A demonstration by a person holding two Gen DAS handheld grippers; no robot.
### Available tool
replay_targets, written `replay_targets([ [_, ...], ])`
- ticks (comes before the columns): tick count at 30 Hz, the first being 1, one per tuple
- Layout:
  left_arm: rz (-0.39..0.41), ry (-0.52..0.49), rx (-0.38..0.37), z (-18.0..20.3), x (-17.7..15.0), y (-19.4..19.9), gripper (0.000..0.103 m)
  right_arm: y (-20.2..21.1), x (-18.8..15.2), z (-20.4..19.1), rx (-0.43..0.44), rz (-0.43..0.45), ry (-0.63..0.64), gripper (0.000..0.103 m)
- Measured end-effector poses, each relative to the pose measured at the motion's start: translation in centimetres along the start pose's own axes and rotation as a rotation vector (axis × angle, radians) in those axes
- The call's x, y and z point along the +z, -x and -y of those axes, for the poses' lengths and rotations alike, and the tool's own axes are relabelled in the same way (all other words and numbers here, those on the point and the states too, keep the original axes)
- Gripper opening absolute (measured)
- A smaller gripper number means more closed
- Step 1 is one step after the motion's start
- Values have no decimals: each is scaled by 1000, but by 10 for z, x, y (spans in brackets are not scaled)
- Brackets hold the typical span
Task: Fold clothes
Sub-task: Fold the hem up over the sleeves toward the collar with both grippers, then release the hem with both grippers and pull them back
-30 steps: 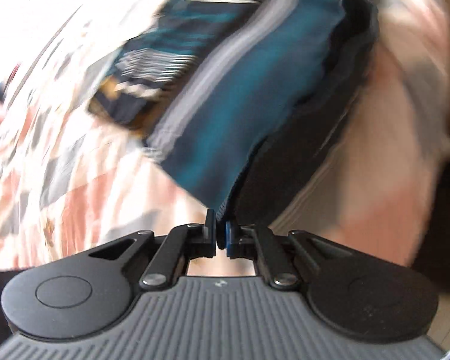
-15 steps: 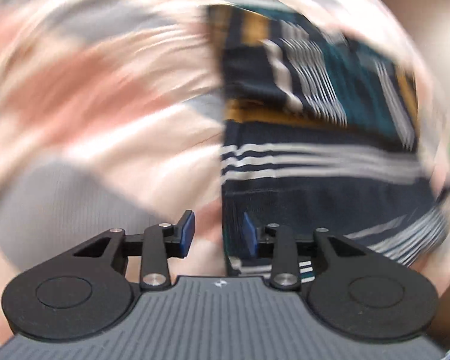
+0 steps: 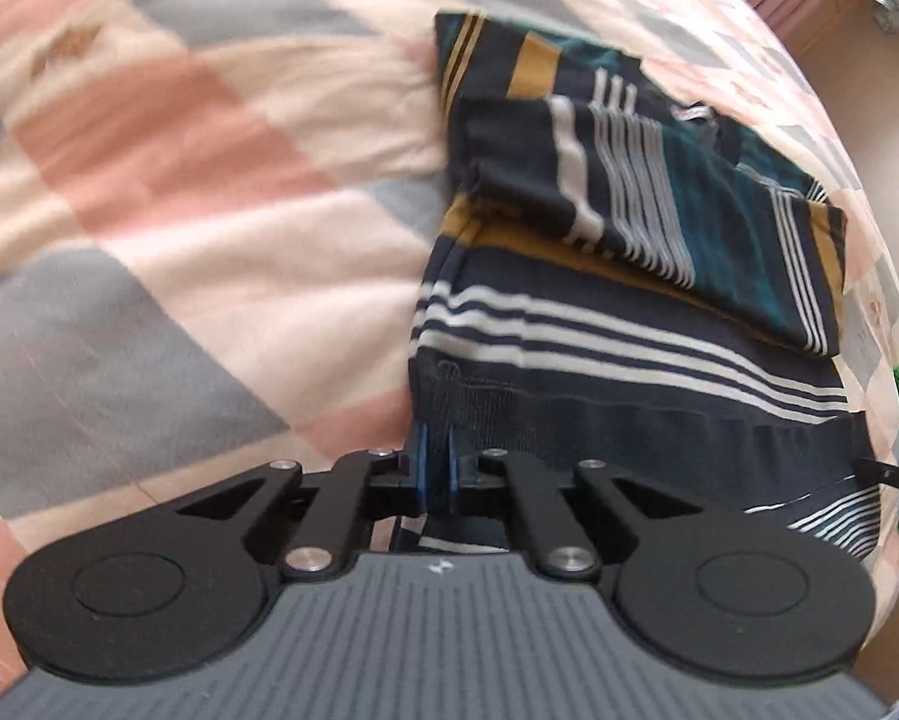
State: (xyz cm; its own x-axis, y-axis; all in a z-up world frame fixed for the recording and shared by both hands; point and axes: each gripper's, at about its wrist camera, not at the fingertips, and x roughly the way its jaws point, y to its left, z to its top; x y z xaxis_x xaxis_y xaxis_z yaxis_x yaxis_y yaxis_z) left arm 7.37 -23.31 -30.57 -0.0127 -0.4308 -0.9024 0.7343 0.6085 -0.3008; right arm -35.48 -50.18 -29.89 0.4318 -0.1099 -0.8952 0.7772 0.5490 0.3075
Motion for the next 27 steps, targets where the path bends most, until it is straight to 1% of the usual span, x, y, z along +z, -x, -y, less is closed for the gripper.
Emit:
replay_targets([
  [5,75,-30,2,10,5,12,2,11,-3,6,33,28,-18,8],
  [7,74,-64,15,16,10,13,3,14,-4,5,32,28,-21,8],
  [9,37,-111,51,21,10,5,4,14,-2,3,24,15,-5,11],
  [10,16,-97,42,19,10,-1,7,13,-2,3,24,10,-12,13],
  [11,-4,-81,31,16,9,-6,10,12,-2,4,25,9,-27,19],
  [12,-14,-50,13,12,9,-11,12,10,-2,6,25,7,-42,22],
  [13,-20,-25,3,10,10,-14,14,8,0,6,25,9,-52,22],
  [14,-25,-3,-6,8,10,-17,10,6,1,6,25,15,-56,22],
  [15,-19,-5,-6,8,11,-16,3,5,3,5,23,24,-54,15],
  [16,-3,-22,-3,10,10,-14,3,5,5,3,18,33,-41,11],
  [18,45,-41,-14,11,8,-1,3,8,7,-1,11,50,-12,9],
  [21,124,-1,-33,4,4,20,3,19,7,-3,22,106,-1,8],
  [23,135,12,-6,0,2,22,3,23,8,-1,21,128,-8,8],
  [27,112,31,38,-1,3,3,4,7,13,-1,-15,115,-10,8],
])
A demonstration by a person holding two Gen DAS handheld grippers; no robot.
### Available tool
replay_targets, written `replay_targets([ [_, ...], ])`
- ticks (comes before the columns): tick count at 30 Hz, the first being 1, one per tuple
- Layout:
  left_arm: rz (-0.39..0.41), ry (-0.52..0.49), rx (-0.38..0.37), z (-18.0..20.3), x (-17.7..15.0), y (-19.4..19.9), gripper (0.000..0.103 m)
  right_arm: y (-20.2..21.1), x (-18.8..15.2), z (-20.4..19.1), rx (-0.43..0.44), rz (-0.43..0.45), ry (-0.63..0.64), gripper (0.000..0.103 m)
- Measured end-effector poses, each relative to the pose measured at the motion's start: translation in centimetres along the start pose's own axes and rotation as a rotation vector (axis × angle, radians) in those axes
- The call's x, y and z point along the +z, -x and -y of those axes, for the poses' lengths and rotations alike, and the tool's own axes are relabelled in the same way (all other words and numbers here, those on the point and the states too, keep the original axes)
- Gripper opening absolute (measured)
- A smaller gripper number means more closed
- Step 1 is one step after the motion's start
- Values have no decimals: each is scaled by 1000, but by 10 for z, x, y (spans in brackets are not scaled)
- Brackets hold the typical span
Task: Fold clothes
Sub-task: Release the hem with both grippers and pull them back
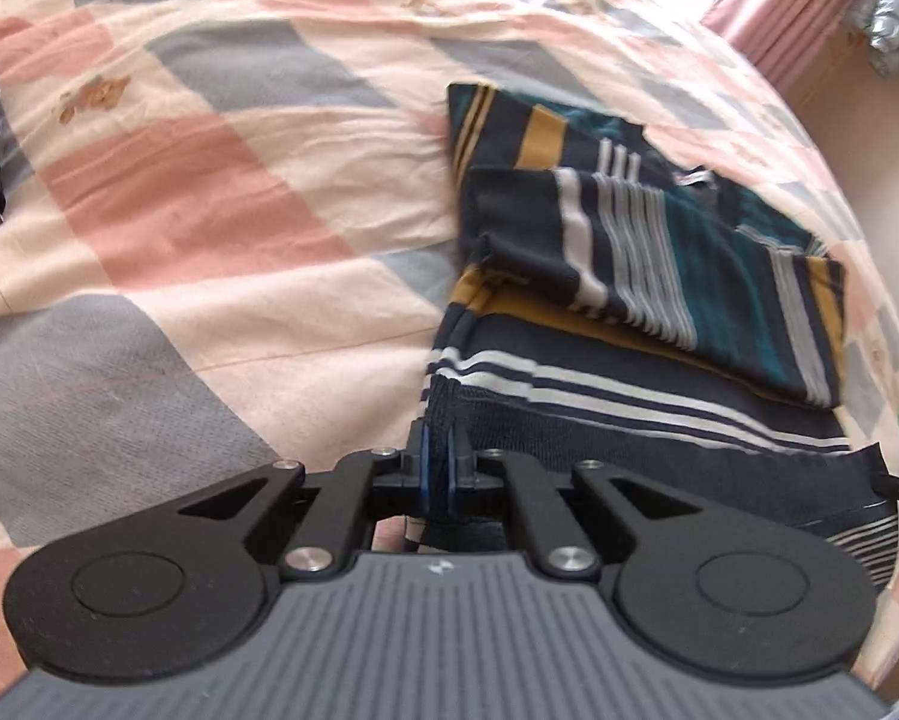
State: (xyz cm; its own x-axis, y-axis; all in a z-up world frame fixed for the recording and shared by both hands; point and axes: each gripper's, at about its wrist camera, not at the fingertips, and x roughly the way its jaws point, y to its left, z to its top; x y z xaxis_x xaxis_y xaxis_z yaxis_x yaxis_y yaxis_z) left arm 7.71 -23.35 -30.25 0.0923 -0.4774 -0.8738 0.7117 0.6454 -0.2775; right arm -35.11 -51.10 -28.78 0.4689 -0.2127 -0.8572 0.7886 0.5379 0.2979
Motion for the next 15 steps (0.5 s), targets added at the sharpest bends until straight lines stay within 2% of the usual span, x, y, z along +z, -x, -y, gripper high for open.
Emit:
replay_targets([
  [2,-57,-43,55,6,-1,-17,8,-15,1,-2,-43,-34,5,8],
  [4,-69,-112,106,15,-1,-22,13,-29,0,-3,-100,-88,16,13],
  [5,-49,-123,125,17,0,-17,15,-30,0,-6,-129,-89,25,22],
  [6,-17,-111,144,18,2,-9,17,-27,2,-10,-166,-75,36,37],
  [7,17,-91,157,18,3,1,16,-21,4,-16,-210,-45,58,40],
  [9,56,-109,145,25,3,19,16,-4,2,-35,-273,29,150,41],
  [10,70,-125,136,30,2,27,16,4,-2,-46,-269,61,209,41],
  [12,30,-264,67,55,-15,33,16,16,-14,-67,-181,79,296,40],
  [14,-14,-428,10,81,-48,31,15,16,-32,-86,-89,32,352,39],
  [15,-33,-488,5,89,-63,26,16,13,-42,-93,-55,1,383,38],
])
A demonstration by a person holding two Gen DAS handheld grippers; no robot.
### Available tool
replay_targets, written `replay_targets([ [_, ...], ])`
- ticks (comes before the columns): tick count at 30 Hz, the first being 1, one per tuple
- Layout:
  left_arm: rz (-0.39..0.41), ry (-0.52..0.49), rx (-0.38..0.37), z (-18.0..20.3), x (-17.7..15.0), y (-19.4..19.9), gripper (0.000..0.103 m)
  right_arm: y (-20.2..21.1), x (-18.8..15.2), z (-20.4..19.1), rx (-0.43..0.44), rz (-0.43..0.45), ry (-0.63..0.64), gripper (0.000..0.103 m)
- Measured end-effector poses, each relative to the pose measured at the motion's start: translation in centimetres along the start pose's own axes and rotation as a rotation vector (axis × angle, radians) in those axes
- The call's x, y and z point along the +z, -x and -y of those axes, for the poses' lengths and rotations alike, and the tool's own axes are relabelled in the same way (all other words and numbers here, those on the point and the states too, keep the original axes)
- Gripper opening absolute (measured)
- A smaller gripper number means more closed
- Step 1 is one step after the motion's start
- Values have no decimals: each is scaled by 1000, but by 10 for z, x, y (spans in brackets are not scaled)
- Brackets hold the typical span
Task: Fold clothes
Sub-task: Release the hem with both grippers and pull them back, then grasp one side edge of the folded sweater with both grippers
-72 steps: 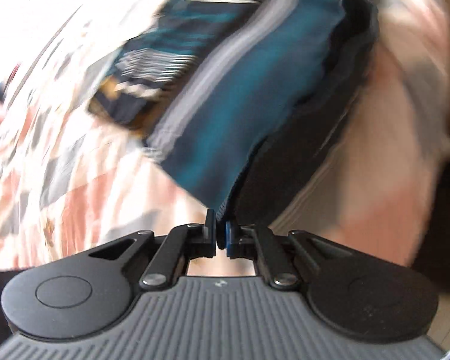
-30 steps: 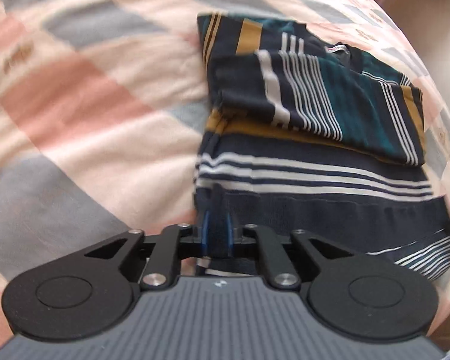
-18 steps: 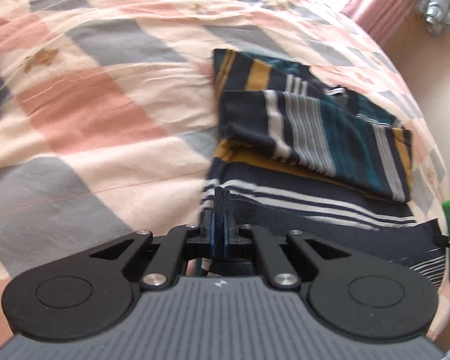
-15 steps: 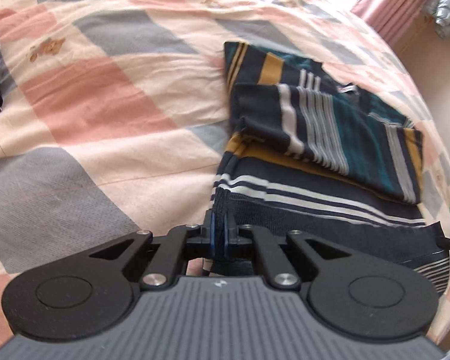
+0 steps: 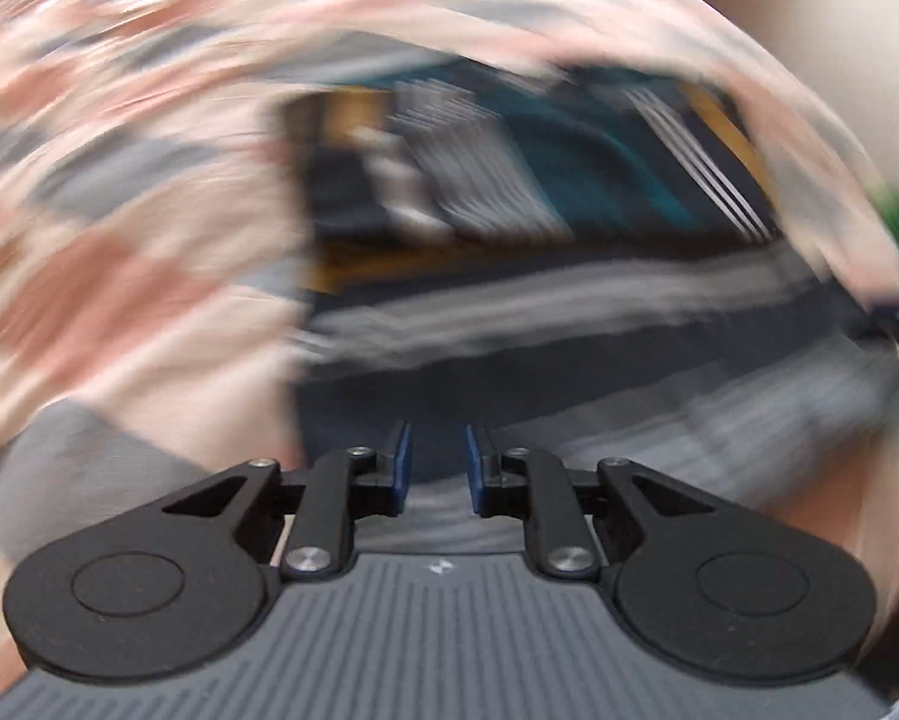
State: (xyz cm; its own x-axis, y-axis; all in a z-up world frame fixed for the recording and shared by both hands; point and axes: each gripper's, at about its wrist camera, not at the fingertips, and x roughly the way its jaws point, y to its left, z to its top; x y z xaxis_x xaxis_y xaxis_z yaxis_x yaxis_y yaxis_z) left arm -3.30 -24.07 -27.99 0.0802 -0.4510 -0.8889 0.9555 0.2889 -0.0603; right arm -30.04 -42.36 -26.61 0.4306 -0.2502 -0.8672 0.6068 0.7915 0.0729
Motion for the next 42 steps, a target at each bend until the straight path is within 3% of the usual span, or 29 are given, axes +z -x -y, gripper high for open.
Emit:
replay_targets([
  [3,-68,-102,64,22,-27,-22,17,-23,-27,-19,-35,-116,135,38],
  [6,-90,-67,133,5,-34,-28,16,-40,-48,-6,-124,-168,233,30],
  [7,-88,-62,144,1,-31,-24,12,-40,-47,4,-123,-179,219,29],
  [9,-83,-53,162,-8,-26,-15,10,-34,-38,9,-135,-192,212,18],
  [11,-62,-43,94,-6,-24,-1,10,-20,-33,4,-139,-159,216,23],
  [14,-52,-51,-3,14,-30,11,11,-2,-39,-16,-35,-103,210,29],
  [16,-68,-58,-23,30,-41,3,15,-1,-45,-31,21,-98,226,30],
  [18,-87,-34,13,35,-51,-10,16,-12,-52,-40,10,-129,250,31],
  [22,-128,21,49,23,-65,-13,16,-23,-60,-14,-25,-193,165,32],
  [24,-164,66,65,12,-61,-6,9,-14,-57,-4,-14,-191,140,35],
  [28,-254,114,111,8,-45,11,12,11,-52,1,-48,-138,90,38],
  [32,-240,86,119,22,-30,26,17,30,-44,0,-38,-89,55,41],
  [36,-216,73,75,35,-22,30,21,39,-38,-3,-25,-66,56,44],
  [42,-205,0,62,43,-29,23,28,42,-45,-14,-40,-60,113,49],
])
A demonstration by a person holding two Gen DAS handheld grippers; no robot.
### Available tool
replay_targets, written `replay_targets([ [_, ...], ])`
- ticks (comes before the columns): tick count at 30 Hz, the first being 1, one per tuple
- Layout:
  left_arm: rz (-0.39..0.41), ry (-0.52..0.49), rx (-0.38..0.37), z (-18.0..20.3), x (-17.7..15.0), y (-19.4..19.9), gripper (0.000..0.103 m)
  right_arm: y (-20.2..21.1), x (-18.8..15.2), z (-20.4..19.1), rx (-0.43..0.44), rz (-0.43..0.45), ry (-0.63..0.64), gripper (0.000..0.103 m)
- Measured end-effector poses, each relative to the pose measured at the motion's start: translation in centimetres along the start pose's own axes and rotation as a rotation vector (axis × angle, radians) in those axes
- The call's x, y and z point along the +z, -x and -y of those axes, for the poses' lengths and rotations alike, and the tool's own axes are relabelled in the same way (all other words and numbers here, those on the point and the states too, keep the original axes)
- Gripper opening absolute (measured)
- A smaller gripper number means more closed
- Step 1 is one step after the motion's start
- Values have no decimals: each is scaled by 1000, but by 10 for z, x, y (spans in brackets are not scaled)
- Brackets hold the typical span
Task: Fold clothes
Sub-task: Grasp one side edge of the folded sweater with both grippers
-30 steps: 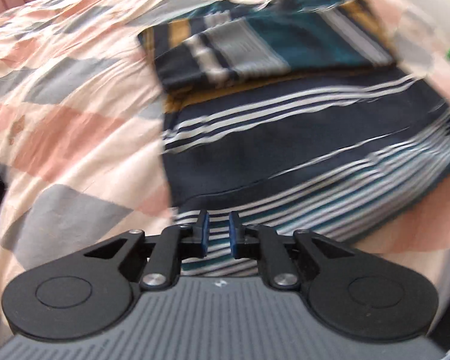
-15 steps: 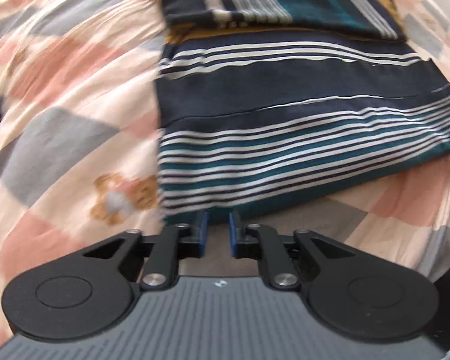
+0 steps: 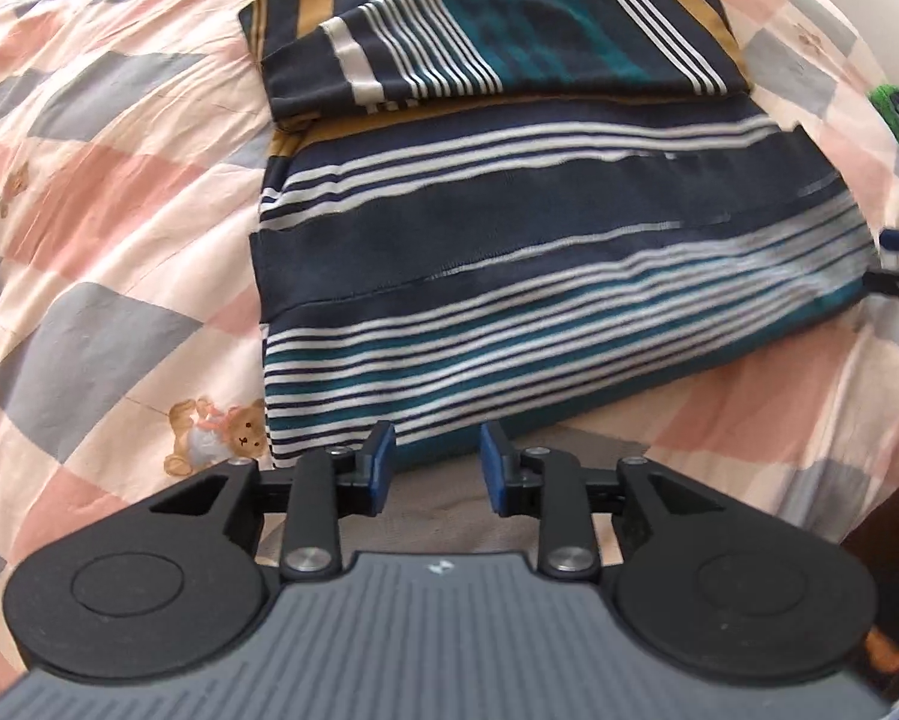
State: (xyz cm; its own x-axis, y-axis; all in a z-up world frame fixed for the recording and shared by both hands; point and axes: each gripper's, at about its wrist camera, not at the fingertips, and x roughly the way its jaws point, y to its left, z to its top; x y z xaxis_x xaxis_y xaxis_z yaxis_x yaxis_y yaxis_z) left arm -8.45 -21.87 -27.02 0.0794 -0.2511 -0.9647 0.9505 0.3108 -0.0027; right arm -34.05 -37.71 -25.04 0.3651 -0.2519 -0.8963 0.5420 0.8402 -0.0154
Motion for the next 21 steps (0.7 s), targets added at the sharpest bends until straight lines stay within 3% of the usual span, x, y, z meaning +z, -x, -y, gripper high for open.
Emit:
replay_targets([
  [2,40,-130,50,7,-13,-6,40,-2,-6,-6,-13,-8,55,51],
  [5,81,-442,180,21,-43,-21,45,-11,-22,-21,-58,-32,214,58],
  [9,127,-889,361,34,-87,-50,45,-28,-52,-48,-151,-38,577,60],
  [11,134,-1055,442,35,-104,-65,45,-37,-67,-59,-207,-31,761,61],
  [14,173,-1194,537,31,-119,-79,45,-45,-83,-64,-273,-8,928,66],
  [21,206,-1262,602,24,-125,-98,47,-63,-100,-56,-382,-39,1070,65],
])
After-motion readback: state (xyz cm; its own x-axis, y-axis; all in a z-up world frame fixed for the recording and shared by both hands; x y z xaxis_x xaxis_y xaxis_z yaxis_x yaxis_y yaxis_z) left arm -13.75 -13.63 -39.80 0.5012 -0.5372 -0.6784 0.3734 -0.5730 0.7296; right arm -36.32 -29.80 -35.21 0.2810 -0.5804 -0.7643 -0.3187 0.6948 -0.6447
